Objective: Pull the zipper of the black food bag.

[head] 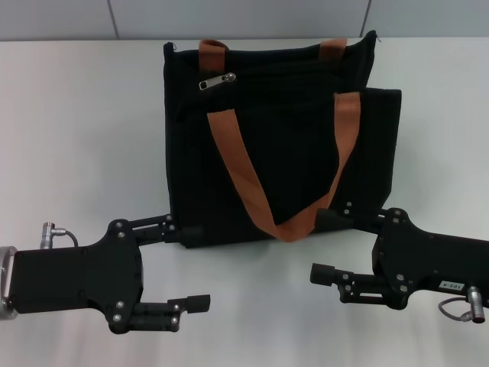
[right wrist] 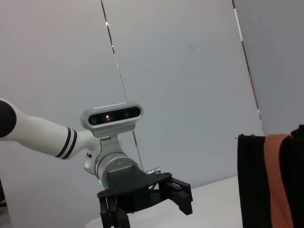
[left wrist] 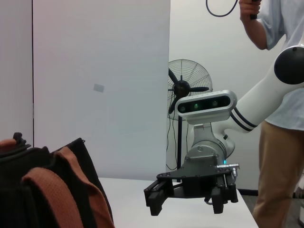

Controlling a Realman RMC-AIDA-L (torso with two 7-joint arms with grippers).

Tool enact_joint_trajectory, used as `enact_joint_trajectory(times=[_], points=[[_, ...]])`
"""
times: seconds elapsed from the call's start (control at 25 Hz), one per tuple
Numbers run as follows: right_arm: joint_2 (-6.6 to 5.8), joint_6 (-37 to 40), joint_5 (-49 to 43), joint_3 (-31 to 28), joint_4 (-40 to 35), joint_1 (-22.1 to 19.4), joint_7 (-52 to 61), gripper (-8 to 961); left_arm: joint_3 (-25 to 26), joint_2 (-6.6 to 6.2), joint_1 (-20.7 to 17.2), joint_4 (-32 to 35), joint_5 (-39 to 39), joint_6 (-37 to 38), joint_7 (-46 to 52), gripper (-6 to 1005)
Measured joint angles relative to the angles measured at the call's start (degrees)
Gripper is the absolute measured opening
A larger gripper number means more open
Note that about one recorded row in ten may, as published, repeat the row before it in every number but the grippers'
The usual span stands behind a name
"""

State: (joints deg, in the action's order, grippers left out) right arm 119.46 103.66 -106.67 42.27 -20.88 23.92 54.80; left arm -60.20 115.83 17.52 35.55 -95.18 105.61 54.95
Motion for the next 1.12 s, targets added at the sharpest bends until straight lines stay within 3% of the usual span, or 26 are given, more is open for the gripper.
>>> enact_joint_trajectory(times=[0.56, 0.8, 1.0, 1.12], points=[[0.06, -0.2, 0.1, 0.1, 0.4, 0.3, -0.1, 768, 1.6, 1.04, 0.1, 0.1, 0.3, -2.3, 0.2, 760], [0.11, -0.2, 0.2, -0.4, 1.9, 0.3, -1.2, 767, 14.9, 2.64, 0.2, -0.3, 0.4, -3.7, 4.6, 750], [0.15, -0.3, 1.0, -0.5, 3.7, 0.4, -3.1, 767, 25.6, 2.80, 2.2, -3.1, 1.9, -6.1, 10.3, 741], [0.16, -0.5, 1.1, -0.5, 4.5, 0.8, -3.8, 767, 28.6, 2.80, 3.5, -4.8, 3.7, -8.5, 10.9, 736]])
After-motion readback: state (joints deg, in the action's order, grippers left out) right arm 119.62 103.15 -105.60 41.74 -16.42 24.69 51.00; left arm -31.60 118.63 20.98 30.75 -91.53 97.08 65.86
